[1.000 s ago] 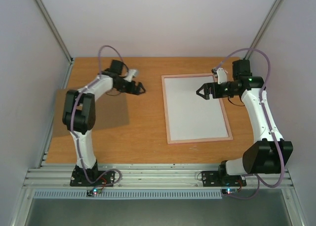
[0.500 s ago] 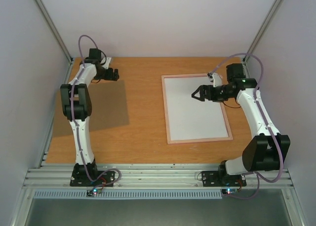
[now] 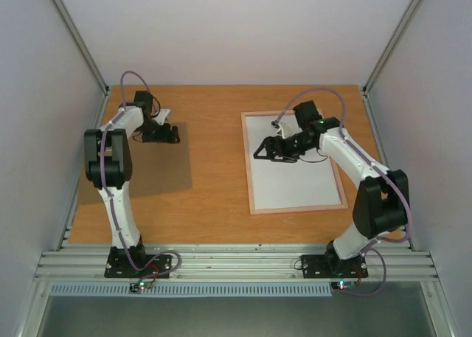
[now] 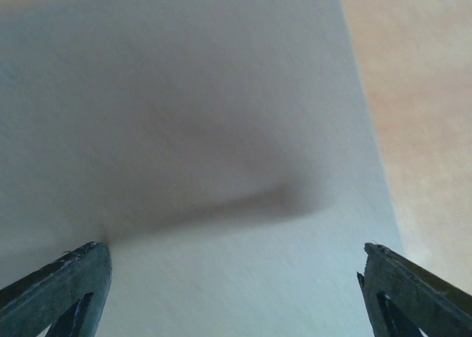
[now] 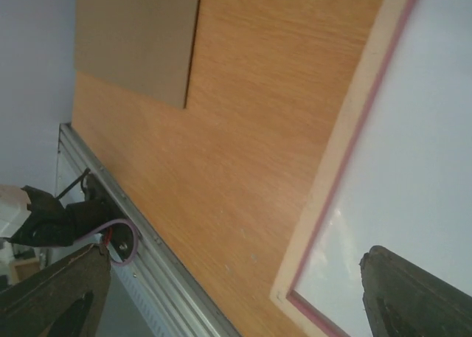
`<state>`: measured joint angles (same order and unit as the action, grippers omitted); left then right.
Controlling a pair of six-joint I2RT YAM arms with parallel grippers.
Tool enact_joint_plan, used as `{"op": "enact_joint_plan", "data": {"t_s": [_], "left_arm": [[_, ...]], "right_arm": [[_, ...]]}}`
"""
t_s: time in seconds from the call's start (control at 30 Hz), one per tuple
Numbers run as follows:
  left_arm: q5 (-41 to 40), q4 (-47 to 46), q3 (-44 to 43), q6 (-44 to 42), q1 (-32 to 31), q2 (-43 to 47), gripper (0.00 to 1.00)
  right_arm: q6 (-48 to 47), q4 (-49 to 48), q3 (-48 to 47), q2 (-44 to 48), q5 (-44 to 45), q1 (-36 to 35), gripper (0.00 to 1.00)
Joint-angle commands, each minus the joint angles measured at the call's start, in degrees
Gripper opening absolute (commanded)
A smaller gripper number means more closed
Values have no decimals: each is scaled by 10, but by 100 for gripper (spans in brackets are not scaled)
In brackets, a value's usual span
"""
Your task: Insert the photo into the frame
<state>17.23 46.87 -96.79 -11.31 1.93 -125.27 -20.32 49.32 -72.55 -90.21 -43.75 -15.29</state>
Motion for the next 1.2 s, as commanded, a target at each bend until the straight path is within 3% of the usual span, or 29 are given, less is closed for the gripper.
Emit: {"op": "enact_joint_plan", "data": {"t_s": [0.0, 0.2, 0.37, 0.5, 0.77, 0.97, 1.17], "left_arm": [[73, 22, 131, 29, -33, 69, 92], [71, 13, 212, 42, -29, 179, 93], [-37, 20, 227, 25, 70, 248, 98], [-70, 13, 249, -17, 145, 277, 99], [-85, 1, 221, -100, 284, 240, 99], [-120, -29, 193, -168, 339, 192, 99], [-93, -15, 151, -189, 381, 148, 99]], "right_arm": [[44, -50, -29, -53, -31, -34, 92], [70, -97, -62, -119, -35, -84, 90], [77, -126, -85, -149, -24, -114, 90], [77, -126, -92, -157, -20, -119, 90], [60, -115, -83, -143, -5, -121, 90], [53, -110, -81, -137, 0, -123, 91], [38, -101, -80, -130, 12, -130, 91]]}}
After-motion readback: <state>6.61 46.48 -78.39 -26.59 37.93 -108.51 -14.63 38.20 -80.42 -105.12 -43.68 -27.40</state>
